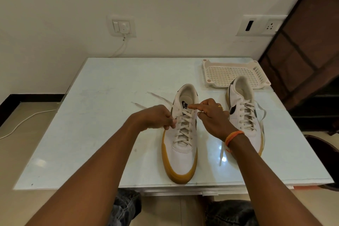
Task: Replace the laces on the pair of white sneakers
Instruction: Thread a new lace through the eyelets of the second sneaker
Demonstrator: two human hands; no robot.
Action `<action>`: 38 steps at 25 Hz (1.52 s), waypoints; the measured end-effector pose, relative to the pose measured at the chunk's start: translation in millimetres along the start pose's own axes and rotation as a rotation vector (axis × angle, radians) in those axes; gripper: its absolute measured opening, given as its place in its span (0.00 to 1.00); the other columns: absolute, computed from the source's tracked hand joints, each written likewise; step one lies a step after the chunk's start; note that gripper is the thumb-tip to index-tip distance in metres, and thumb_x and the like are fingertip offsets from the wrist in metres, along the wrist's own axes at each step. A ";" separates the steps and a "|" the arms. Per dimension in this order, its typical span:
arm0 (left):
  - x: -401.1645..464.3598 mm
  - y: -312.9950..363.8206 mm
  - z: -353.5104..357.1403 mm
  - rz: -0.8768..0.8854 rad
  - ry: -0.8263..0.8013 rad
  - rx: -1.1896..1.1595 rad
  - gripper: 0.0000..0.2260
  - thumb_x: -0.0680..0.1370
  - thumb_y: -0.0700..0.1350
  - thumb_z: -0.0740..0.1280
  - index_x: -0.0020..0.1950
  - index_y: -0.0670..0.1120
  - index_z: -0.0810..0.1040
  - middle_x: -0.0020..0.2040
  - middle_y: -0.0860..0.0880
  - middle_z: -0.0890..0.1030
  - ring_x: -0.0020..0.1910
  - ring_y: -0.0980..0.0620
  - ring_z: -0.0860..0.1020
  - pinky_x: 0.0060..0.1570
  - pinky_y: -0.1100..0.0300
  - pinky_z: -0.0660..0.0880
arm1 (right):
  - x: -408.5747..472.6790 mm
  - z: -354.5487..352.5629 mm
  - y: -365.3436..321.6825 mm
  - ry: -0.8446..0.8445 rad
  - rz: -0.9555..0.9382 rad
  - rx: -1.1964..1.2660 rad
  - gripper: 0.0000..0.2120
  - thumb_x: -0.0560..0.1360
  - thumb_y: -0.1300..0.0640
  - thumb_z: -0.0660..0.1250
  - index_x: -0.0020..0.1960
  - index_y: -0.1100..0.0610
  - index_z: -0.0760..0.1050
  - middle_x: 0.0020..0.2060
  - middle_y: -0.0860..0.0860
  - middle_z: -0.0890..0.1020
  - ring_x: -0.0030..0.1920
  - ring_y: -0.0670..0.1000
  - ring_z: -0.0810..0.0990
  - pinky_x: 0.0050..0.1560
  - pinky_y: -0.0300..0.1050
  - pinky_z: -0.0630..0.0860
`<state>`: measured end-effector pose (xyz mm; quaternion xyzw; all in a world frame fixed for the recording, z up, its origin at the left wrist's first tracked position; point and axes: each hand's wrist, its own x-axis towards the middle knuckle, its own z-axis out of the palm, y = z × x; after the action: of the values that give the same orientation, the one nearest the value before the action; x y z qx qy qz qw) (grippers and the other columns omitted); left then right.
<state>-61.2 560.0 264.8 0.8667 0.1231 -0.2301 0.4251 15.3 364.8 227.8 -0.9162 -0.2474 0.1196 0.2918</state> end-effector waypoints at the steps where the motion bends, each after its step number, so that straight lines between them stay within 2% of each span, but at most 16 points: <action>1: -9.9 2.7 -4.8 0.010 0.028 -0.009 0.11 0.80 0.47 0.66 0.44 0.44 0.84 0.35 0.50 0.81 0.37 0.58 0.77 0.46 0.62 0.71 | -5.1 0.8 -1.4 0.010 -0.004 -0.011 0.21 0.79 0.61 0.57 0.65 0.41 0.74 0.51 0.47 0.70 0.57 0.51 0.69 0.60 0.54 0.62; 4: -44.0 16.1 -15.9 0.143 0.154 -0.154 0.12 0.81 0.48 0.65 0.47 0.43 0.85 0.35 0.50 0.84 0.37 0.64 0.79 0.46 0.63 0.70 | -26.6 -1.6 -14.3 0.066 -0.099 0.165 0.22 0.76 0.60 0.62 0.68 0.44 0.72 0.46 0.44 0.73 0.52 0.48 0.74 0.61 0.57 0.69; 6: -60.6 28.0 -17.4 0.248 0.145 -0.256 0.12 0.81 0.47 0.64 0.49 0.43 0.84 0.37 0.49 0.84 0.34 0.64 0.77 0.40 0.67 0.69 | -44.7 -4.0 -39.8 -0.004 -0.156 0.477 0.23 0.74 0.60 0.66 0.68 0.47 0.71 0.43 0.47 0.78 0.46 0.47 0.78 0.55 0.51 0.76; 8: -65.4 37.9 -12.4 0.317 0.164 -0.376 0.11 0.81 0.46 0.64 0.51 0.42 0.84 0.38 0.49 0.84 0.33 0.62 0.75 0.35 0.69 0.70 | -57.1 0.5 -68.5 -0.095 -0.101 0.817 0.21 0.73 0.58 0.66 0.65 0.49 0.74 0.46 0.52 0.82 0.45 0.49 0.80 0.47 0.45 0.78; 10: -65.2 44.6 -4.7 0.310 0.263 -0.504 0.10 0.80 0.46 0.66 0.50 0.41 0.83 0.38 0.50 0.84 0.34 0.60 0.79 0.34 0.69 0.72 | -64.0 8.0 -88.1 -0.067 0.013 1.034 0.16 0.76 0.54 0.64 0.63 0.47 0.75 0.50 0.54 0.83 0.45 0.52 0.80 0.44 0.46 0.77; 12: -62.8 46.1 3.3 0.259 0.391 -0.621 0.07 0.80 0.45 0.67 0.47 0.44 0.83 0.37 0.53 0.85 0.36 0.59 0.82 0.33 0.68 0.75 | -67.3 8.9 -91.1 0.017 0.070 1.020 0.14 0.80 0.55 0.62 0.65 0.48 0.74 0.47 0.52 0.85 0.41 0.50 0.80 0.42 0.44 0.78; 14: -58.7 42.9 7.6 0.209 0.536 -0.649 0.04 0.79 0.45 0.68 0.46 0.47 0.82 0.37 0.55 0.84 0.36 0.60 0.82 0.32 0.68 0.75 | -69.9 4.6 -85.3 -0.008 0.058 0.942 0.14 0.81 0.57 0.62 0.66 0.51 0.74 0.41 0.52 0.85 0.39 0.49 0.78 0.40 0.42 0.75; 17: -52.0 35.0 6.4 0.128 0.699 -0.440 0.02 0.77 0.46 0.70 0.47 0.48 0.80 0.39 0.55 0.82 0.41 0.59 0.80 0.39 0.65 0.73 | -69.9 -5.7 -73.2 -0.194 0.071 1.187 0.15 0.80 0.61 0.62 0.66 0.56 0.73 0.35 0.54 0.79 0.36 0.48 0.74 0.39 0.44 0.71; 19: -49.4 24.8 2.3 0.030 0.761 -0.274 0.04 0.77 0.45 0.70 0.47 0.46 0.77 0.37 0.53 0.83 0.40 0.58 0.80 0.37 0.65 0.71 | -66.3 -20.7 -61.7 -0.257 0.091 1.361 0.14 0.78 0.62 0.62 0.63 0.58 0.76 0.35 0.53 0.76 0.35 0.48 0.73 0.38 0.44 0.70; 22: -42.2 5.4 -7.9 -0.116 0.734 -0.077 0.08 0.75 0.44 0.71 0.51 0.42 0.77 0.41 0.46 0.85 0.46 0.51 0.81 0.42 0.59 0.75 | -58.8 -40.5 -36.2 -0.173 0.136 1.386 0.10 0.74 0.60 0.64 0.49 0.57 0.84 0.35 0.51 0.79 0.35 0.47 0.73 0.36 0.42 0.69; 24: -35.6 -0.2 -13.0 -0.169 0.651 -0.037 0.07 0.74 0.43 0.72 0.48 0.42 0.78 0.42 0.46 0.85 0.47 0.48 0.82 0.49 0.54 0.78 | -54.7 -45.0 -22.9 -0.111 0.184 1.417 0.10 0.73 0.59 0.64 0.46 0.55 0.85 0.37 0.51 0.81 0.36 0.47 0.73 0.36 0.42 0.71; 27: -34.9 4.9 -6.6 -0.258 0.532 0.185 0.08 0.75 0.47 0.72 0.42 0.43 0.79 0.38 0.48 0.84 0.41 0.47 0.82 0.42 0.55 0.78 | -49.4 -44.1 -17.2 -0.148 0.195 1.373 0.09 0.71 0.61 0.67 0.49 0.56 0.84 0.43 0.53 0.84 0.39 0.48 0.77 0.39 0.43 0.75; 29: -36.4 10.2 1.6 -0.262 0.613 0.396 0.13 0.77 0.52 0.69 0.42 0.43 0.74 0.42 0.47 0.82 0.42 0.47 0.81 0.38 0.58 0.72 | -45.9 -42.9 -18.2 -0.244 0.130 1.325 0.15 0.69 0.66 0.69 0.56 0.59 0.82 0.50 0.56 0.84 0.42 0.47 0.80 0.43 0.43 0.76; 32: -37.6 33.2 11.3 0.009 0.743 0.341 0.11 0.79 0.54 0.66 0.48 0.47 0.76 0.45 0.50 0.80 0.42 0.49 0.79 0.40 0.57 0.74 | -40.1 -41.3 -19.7 -0.265 0.087 1.247 0.15 0.72 0.63 0.69 0.58 0.62 0.79 0.51 0.58 0.84 0.42 0.49 0.81 0.42 0.41 0.77; 35: -34.8 60.6 22.6 0.364 0.534 -0.070 0.08 0.79 0.49 0.67 0.56 0.50 0.81 0.48 0.56 0.81 0.34 0.54 0.82 0.34 0.64 0.77 | -34.7 -36.9 -19.5 -0.191 0.125 1.244 0.13 0.72 0.57 0.65 0.53 0.62 0.80 0.43 0.56 0.85 0.38 0.49 0.79 0.38 0.40 0.78; 38: -21.4 60.5 34.7 0.406 0.481 -0.085 0.09 0.77 0.48 0.70 0.57 0.49 0.83 0.49 0.53 0.84 0.29 0.59 0.81 0.34 0.71 0.76 | -31.8 -28.8 -16.6 -0.136 0.178 1.236 0.08 0.73 0.58 0.66 0.48 0.61 0.80 0.38 0.54 0.84 0.35 0.49 0.78 0.36 0.40 0.77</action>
<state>-65.1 495.3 298.2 0.8846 0.0540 0.0764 0.4569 -7.5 346.2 263.1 -0.5857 -0.0734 0.3226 0.7400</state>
